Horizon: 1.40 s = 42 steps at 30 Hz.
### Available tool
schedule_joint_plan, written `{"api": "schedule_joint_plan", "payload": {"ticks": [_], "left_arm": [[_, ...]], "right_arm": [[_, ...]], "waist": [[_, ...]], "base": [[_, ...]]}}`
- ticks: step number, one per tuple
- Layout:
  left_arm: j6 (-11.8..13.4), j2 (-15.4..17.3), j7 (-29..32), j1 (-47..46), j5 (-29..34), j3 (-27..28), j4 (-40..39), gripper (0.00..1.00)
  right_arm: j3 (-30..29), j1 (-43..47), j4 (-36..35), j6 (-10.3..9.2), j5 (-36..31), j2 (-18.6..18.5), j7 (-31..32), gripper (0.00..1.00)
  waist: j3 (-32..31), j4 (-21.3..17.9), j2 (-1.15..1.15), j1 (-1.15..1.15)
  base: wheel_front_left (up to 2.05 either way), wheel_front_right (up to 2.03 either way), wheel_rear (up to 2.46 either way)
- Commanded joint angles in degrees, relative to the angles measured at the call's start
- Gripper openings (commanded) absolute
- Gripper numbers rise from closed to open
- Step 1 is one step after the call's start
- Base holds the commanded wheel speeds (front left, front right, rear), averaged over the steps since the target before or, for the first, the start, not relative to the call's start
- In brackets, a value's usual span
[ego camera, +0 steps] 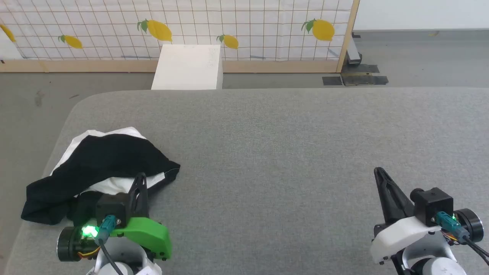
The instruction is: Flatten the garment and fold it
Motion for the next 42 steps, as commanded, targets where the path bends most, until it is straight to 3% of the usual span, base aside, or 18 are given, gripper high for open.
{"api": "schedule_joint_plan", "payload": {"ticks": [1,26,27,42], "left_arm": [[-0.13,-0.18,0.08,0.64,0.73,0.19,-0.15,0.00],[-0.13,-0.18,0.08,0.64,0.73,0.19,-0.15,0.00],[-0.13,-0.18,0.08,0.64,0.73,0.19,-0.15,1.00],[0.57,-0.01,-1.35,-0.78,-1.27,-1.35,1.47,1.00]], "right_arm": [[0.08,-0.60,0.12,-0.10,-0.38,0.16,0.01,0.00],[0.08,-0.60,0.12,-0.10,-0.38,0.16,0.01,0.00],[0.08,-0.60,0.12,-0.10,-0.38,0.16,0.01,1.00],[-0.13,-0.14,0.40,-0.01,0.61,-0.02,-1.07,1.00]], "waist": [[0.00,0.00,0.00,0.00],[0.00,0.00,0.00,0.00],[0.00,0.00,0.00,0.00],[0.03,0.77,0.00,0.00]], "base": [[0.00,0.00,0.00],[0.00,0.00,0.00],[0.00,0.00,0.00],[0.00,0.00,0.00]]}}
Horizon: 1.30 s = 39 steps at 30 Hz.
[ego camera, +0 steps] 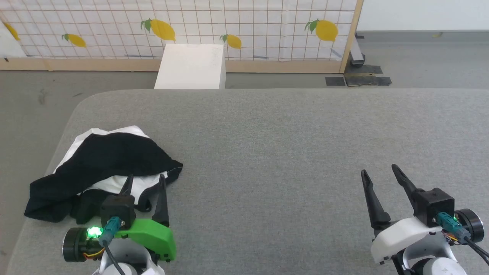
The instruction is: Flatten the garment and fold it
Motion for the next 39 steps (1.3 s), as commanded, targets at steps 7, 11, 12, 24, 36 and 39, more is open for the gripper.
{"api": "schedule_joint_plan", "payload": {"ticks": [7,11,12,24,36,39], "left_arm": [[0.75,0.10,-1.34,-1.10,-1.11,-0.61,1.09,1.00],[1.00,0.20,-1.81,-1.20,-1.46,-0.67,1.36,1.00],[1.05,0.22,-1.91,-1.22,-1.54,-0.68,1.41,1.00],[1.63,0.39,-3.33,-1.27,-2.56,-0.64,2.03,1.00],[2.14,0.32,-4.76,-1.54,-3.50,-0.62,2.78,1.00],[2.26,0.30,-5.10,-1.57,-3.69,-0.58,2.99,1.00]], "right_arm": [[-0.02,-0.25,0.55,-0.01,0.78,0.03,-1.18,1.00],[0.00,-0.33,0.67,-0.02,1.02,0.03,-1.56,1.00],[0.01,-0.34,0.69,-0.02,1.08,0.04,-1.63,1.00],[0.25,-0.66,0.97,-0.03,1.61,0.05,-2.58,1.00],[0.34,-1.18,1.17,-0.04,2.16,0.07,-3.50,1.00],[0.42,-1.23,1.25,-0.04,2.35,0.08,-3.74,1.00]], "waist": [[0.01,1.84,0.00,0.00],[0.01,3.14,0.00,0.00],[0.01,3.46,0.00,0.00],[0.24,8.09,0.00,0.00],[0.66,12.09,0.00,0.00],[0.68,12.87,0.00,0.00]], "base": [[0.00,0.00,0.00],[0.00,0.00,0.00],[0.00,0.00,0.00],[0.00,0.00,0.00],[0.00,0.00,0.00],[0.00,0.00,0.00]]}}
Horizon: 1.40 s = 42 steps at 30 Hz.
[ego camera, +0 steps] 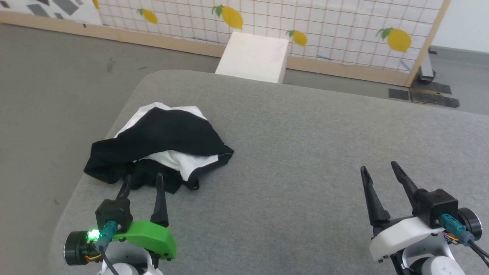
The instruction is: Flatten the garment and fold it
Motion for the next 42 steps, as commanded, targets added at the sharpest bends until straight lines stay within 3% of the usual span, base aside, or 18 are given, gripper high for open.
{"api": "schedule_joint_plan", "payload": {"ticks": [1,42], "left_arm": [[0.46,0.16,-0.51,-1.00,-0.32,0.03,0.35,1.00],[1.66,-0.02,-5.36,-1.95,-2.74,0.67,3.37,1.00]], "right_arm": [[0.14,-0.74,0.26,-0.04,0.59,0.07,-0.61,1.00],[0.06,-1.60,2.19,-0.07,3.35,0.13,-4.43,1.00]], "waist": [[0.05,0.71,0.00,0.00],[0.18,10.01,0.00,0.00]], "base": [[0.00,0.00,0.00],[0.00,0.00,0.00]]}}
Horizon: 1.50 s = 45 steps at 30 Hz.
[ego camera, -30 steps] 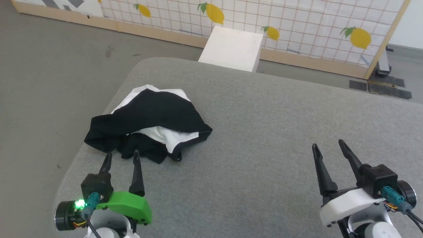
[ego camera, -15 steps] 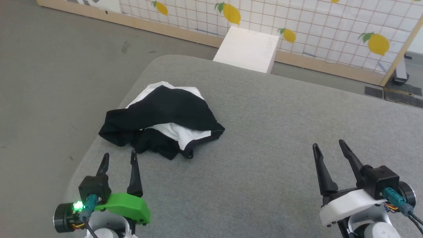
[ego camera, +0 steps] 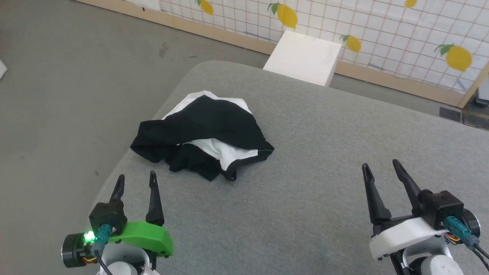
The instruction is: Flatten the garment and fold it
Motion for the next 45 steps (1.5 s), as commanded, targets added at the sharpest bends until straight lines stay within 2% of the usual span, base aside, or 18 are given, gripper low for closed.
{"api": "schedule_joint_plan", "payload": {"ticks": [1,36,41,45], "left_arm": [[0.32,-0.02,-0.66,-0.92,-1.00,0.03,0.36,1.00],[1.21,-0.22,-4.56,-2.23,-3.77,0.21,3.20,1.00],[-0.53,-0.25,-4.44,-4.40,-6.55,0.15,5.18,1.00],[-3.13,0.00,-1.41,-11.29,-9.61,-0.26,8.57,1.00]], "right_arm": [[0.03,-0.92,0.20,-0.07,0.64,0.10,-0.64,1.00],[0.25,-2.02,1.06,-0.10,1.97,0.15,-2.97,1.00],[0.84,-2.99,0.40,-0.10,1.44,0.15,-2.32,1.00],[0.77,-4.28,-0.54,-0.10,0.70,0.15,-1.66,1.00]], "waist": [[0.04,0.50,0.00,0.00],[1.35,7.04,0.00,0.00],[3.37,5.57,0.00,0.00],[6.69,3.48,0.00,0.00]], "base": [[0.00,0.00,0.00],[0.00,0.00,0.00],[0.00,0.00,0.00],[0.00,0.00,0.00]]}}
